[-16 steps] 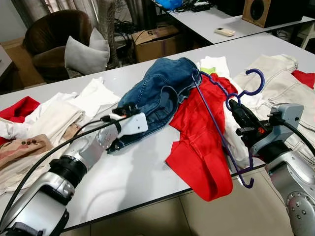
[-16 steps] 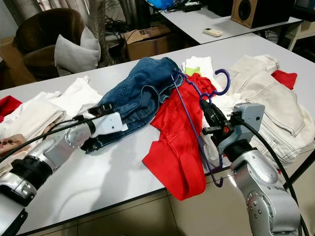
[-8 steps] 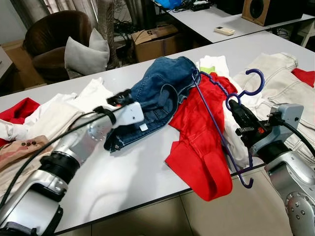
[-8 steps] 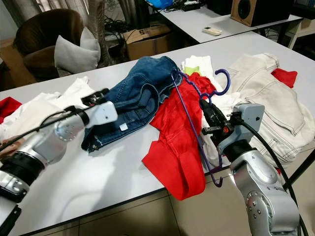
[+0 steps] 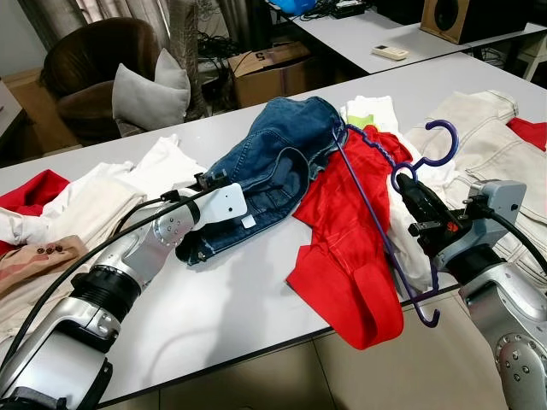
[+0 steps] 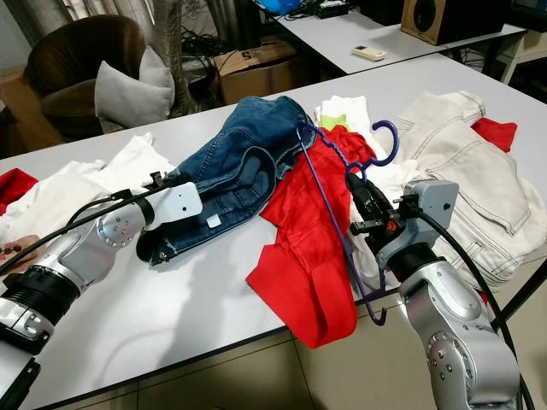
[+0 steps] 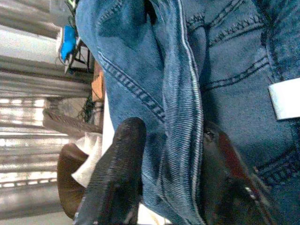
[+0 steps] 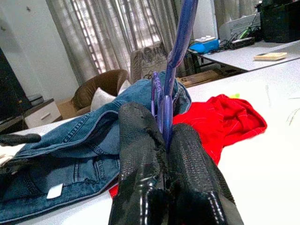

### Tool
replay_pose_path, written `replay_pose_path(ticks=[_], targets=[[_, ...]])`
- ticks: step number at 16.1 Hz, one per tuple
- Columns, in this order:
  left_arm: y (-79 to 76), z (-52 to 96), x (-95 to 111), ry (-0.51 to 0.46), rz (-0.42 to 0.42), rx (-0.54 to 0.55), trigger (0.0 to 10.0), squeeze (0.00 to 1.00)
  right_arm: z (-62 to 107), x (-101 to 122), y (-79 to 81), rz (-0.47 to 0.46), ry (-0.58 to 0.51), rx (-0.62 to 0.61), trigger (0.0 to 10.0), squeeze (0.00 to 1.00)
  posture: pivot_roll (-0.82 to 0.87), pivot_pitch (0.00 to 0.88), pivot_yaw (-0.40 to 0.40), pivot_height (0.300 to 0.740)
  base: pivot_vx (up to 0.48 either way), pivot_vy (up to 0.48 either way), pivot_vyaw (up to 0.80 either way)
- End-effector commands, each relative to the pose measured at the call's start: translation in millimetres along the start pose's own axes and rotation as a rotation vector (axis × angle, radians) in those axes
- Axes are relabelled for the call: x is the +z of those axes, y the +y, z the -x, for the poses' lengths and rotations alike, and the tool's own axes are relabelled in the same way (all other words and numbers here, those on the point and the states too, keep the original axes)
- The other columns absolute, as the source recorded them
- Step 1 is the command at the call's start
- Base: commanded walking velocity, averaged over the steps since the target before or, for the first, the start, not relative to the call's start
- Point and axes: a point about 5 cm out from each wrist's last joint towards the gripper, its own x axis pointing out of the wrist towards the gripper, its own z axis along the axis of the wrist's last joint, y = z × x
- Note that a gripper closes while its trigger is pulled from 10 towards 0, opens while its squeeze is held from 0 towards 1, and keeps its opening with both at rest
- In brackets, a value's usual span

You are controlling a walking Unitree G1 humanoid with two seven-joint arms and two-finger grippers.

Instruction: Hang hanger

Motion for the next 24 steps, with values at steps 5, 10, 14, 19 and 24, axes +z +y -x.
replay_pose_path(ticks=[5,10,14,19,24], targets=[[19.1,2.5,-17,0.103,0.139,0.035,0.0,0.00,17.8,0,8.3,-0.001,0.071,0.183,10.0,0.00,-0.21,0.000,0.196,0.719,0.000,0.000,0.00],[43.3,2.4,4,-0.070,0.505,0.094,0.0,0.00,29.8,-3,15.7,-0.041,0.124,0.310,10.0,0.00,-0.21,0.000,0.197,0.719,0.000,0.000,0.00],[73.4,11.8,25,-0.231,0.630,0.156,0.0,0.00,15.3,-14,23.1,-0.073,0.157,0.337,10.0,0.00,-0.19,0.000,0.184,0.719,0.000,0.000,0.00],[149.7,50.1,28,-0.335,0.636,0.353,0.0,0.00,-47.9,-29,-13.2,-0.070,0.212,0.079,10.0,0.00,-0.16,0.000,0.157,0.719,0.000,0.000,0.00],[167.5,84.1,-19,-0.165,0.579,0.481,0.0,0.00,-66.1,57,-15.7,-0.049,-0.182,0.158,10.0,0.00,-0.14,0.000,0.130,0.719,0.000,0.000,0.00]])
